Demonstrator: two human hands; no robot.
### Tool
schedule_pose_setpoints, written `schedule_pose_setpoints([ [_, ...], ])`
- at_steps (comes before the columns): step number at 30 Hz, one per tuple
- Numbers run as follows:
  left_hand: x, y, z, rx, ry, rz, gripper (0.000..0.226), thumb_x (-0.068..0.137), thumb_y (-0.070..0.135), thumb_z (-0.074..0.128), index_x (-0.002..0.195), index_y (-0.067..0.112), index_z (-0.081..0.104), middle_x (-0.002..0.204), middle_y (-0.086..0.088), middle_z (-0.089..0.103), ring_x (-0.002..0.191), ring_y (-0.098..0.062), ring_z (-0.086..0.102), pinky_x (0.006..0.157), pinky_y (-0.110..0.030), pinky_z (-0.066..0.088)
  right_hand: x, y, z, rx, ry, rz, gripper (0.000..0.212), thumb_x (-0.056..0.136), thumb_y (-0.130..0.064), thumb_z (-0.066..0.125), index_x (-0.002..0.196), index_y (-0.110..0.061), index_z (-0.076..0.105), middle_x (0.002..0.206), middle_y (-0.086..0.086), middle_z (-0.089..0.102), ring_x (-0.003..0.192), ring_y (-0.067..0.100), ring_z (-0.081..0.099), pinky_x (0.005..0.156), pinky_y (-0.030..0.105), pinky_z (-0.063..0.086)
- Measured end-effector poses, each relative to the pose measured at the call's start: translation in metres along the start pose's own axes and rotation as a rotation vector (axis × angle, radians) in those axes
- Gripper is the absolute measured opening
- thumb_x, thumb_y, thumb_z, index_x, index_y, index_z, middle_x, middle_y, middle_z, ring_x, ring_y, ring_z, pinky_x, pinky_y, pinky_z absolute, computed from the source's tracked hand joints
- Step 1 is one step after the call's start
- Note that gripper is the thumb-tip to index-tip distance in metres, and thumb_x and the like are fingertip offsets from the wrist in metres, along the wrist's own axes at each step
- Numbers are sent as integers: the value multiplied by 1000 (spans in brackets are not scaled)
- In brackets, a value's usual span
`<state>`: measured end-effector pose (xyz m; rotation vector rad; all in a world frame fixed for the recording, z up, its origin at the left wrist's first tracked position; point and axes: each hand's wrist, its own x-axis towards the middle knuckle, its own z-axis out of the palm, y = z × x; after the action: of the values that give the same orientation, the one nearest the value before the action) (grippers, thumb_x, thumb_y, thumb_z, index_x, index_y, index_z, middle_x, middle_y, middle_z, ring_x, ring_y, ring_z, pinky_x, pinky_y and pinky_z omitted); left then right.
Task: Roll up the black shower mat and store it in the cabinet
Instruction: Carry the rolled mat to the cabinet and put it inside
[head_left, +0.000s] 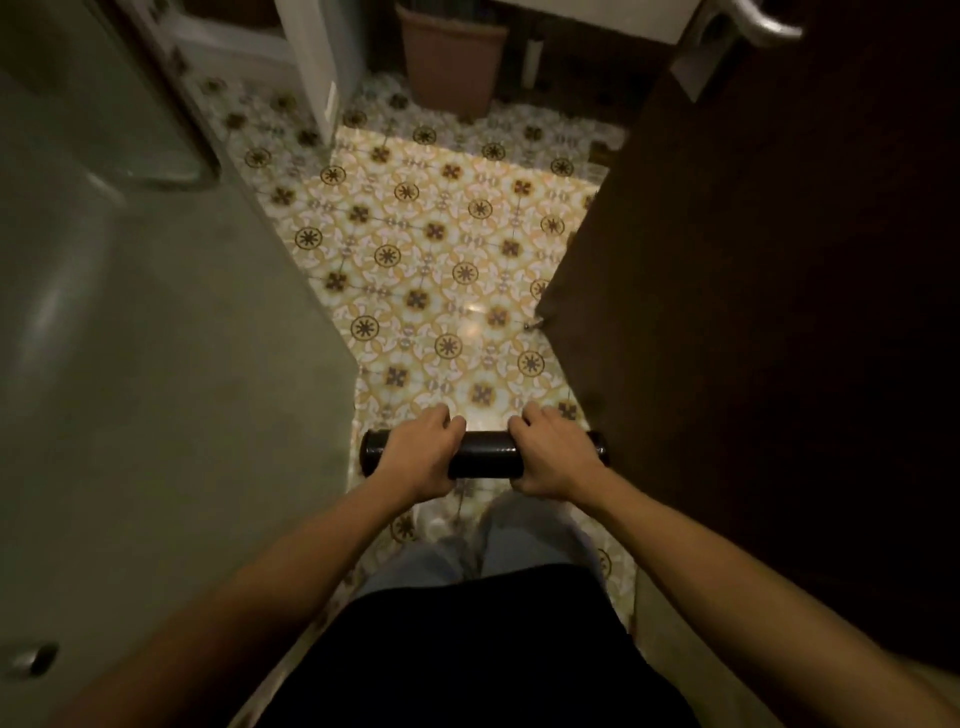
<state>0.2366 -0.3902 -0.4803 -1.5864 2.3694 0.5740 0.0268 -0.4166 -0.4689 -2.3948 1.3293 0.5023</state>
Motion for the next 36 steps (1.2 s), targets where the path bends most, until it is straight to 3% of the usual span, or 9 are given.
schedule_pose_setpoints([
  [5,54,-50,-43,21,-22,-53,50,71,36,74,108,15,47,108,-9,48,90,-29,53,54,-36,34,79,19,-50,5,3,-55,63,74,-45,75,121,-12,49,118,11,51,107,33,53,79,45,53],
  [18,259,-175,-146,-58,6,-257,51,76,29,73,117,14,46,115,-9,50,100,-26,53,65,-36,43,330,120,-165,-27,-13,-176,61,70,-49,76,116,-17,52,116,6,54,106,27,53,80,40,53],
  [22,302,-213,-173,-92,1,-349,62,74,30,75,124,12,44,126,-13,48,107,-30,53,69,-37,44,400,136,-208,-80,-34,-257,60,70,-49,75,115,-15,53,114,7,55,104,28,55,79,42,55],
  [36,392,-407,-222,-230,5,-548,58,74,34,74,119,14,45,119,-10,48,107,-27,51,73,-38,48,645,93,-305,-204,-106,-462,58,72,-48,73,117,-16,54,114,7,54,105,28,54,76,38,50],
])
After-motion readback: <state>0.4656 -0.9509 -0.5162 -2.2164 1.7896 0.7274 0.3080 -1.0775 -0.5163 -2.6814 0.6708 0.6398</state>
